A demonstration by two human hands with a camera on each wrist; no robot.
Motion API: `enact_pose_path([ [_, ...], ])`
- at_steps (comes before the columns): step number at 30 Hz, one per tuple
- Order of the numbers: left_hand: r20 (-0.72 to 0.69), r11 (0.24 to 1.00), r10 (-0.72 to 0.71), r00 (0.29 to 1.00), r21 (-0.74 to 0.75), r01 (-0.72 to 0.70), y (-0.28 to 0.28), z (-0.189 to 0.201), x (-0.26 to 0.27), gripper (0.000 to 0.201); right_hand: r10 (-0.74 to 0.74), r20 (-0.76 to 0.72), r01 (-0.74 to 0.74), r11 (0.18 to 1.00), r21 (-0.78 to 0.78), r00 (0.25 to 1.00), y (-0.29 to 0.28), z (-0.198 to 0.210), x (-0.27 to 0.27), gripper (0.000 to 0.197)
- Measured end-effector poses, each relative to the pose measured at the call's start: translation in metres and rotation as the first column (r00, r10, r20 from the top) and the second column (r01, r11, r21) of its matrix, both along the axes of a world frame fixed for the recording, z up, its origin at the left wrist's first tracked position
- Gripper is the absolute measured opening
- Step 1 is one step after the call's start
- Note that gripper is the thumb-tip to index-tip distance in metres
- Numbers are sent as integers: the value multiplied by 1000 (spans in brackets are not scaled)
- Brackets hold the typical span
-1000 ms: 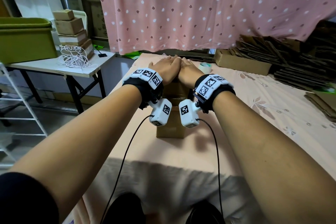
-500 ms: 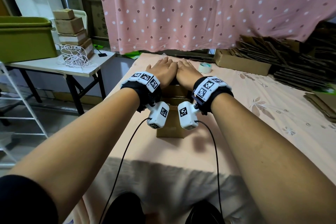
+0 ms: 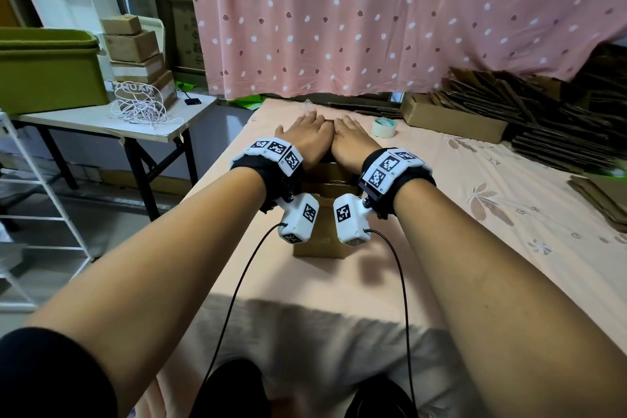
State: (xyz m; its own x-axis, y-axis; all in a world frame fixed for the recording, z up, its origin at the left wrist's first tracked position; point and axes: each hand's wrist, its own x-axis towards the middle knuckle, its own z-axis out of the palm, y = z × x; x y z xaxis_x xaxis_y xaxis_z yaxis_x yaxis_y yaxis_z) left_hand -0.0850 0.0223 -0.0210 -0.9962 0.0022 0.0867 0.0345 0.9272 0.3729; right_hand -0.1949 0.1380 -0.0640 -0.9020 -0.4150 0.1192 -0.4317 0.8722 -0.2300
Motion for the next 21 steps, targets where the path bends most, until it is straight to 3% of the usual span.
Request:
enact_pose_path([
  [3, 7, 1000, 0, 1000, -1, 0, -1, -2, -1, 55, -3, -66, 2, 1000, -7, 998, 1, -3, 5, 63],
  [6, 9, 1000, -1, 1000, -4, 1, -3, -5, -3, 55, 0, 19, 0, 1000, 20, 1000, -2, -1, 7, 81],
  [10, 10, 1000, 5, 1000, 14, -5, -3, -11, -5, 56, -8, 45, 9, 1000, -14, 999, -1, -1, 15, 70],
  [14, 13, 1000, -9, 1000, -15, 9, -3, -18, -6, 54, -5, 55, 4, 1000, 11, 998, -1, -8, 16, 80],
  [18, 12, 1000, -1, 1000, 4, 1, -3, -22, -10, 54, -10, -31, 9, 1000, -25, 999, 2, -14, 17, 61],
  [21, 24, 1000, 11, 1000, 22, -11, -2, -24, -12, 55, -17, 60, 16, 1000, 15, 998, -1, -16, 12, 86],
])
